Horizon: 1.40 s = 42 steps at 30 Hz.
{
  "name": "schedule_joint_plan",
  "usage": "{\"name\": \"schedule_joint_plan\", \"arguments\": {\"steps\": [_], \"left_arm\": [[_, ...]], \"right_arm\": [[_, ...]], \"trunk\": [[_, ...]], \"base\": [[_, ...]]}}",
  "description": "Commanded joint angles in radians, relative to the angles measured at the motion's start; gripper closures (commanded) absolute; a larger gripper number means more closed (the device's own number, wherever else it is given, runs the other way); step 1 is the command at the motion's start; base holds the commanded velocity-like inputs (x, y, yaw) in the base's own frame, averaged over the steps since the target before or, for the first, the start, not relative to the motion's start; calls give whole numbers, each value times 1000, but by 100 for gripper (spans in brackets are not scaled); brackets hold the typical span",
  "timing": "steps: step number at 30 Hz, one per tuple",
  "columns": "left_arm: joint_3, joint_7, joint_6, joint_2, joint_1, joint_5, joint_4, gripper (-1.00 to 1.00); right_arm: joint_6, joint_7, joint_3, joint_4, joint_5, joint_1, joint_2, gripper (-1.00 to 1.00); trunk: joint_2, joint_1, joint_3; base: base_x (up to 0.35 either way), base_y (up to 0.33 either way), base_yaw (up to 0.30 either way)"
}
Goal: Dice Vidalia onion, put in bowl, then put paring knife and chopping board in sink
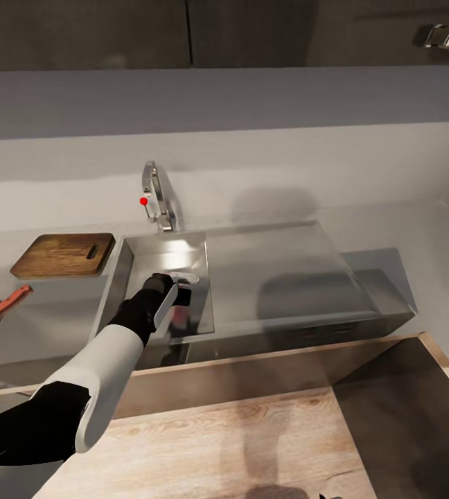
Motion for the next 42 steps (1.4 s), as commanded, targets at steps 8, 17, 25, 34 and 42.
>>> {"name": "schedule_joint_plan", "arguments": {"steps": [8,17,25,34,42], "left_arm": [[-4,5,6,1,-1,6,-5,100],[-4,8,9,1,-1,5,-84,100],[-4,10,17,4,51,5,-285,100],[-5,8,99,10,275,5,-730,100],[-7,8,107,20,302,5,-801,100]], "right_arm": [[-3,7,-6,-2,8,0,2,-100],[-3,5,-6,0,8,0,2,-100],[-3,4,-6,4,9,0,2,-100],[-4,3,-5,5,9,0,3,-100],[-4,4,-5,6,9,0,3,-100]], "trunk": [[-2,1,12],[-2,1,26],[-2,1,39],[-2,1,53],[-2,1,66]], "base": [[0,0,0],[0,0,0],[0,0,0],[0,0,0],[0,89,0]]}}
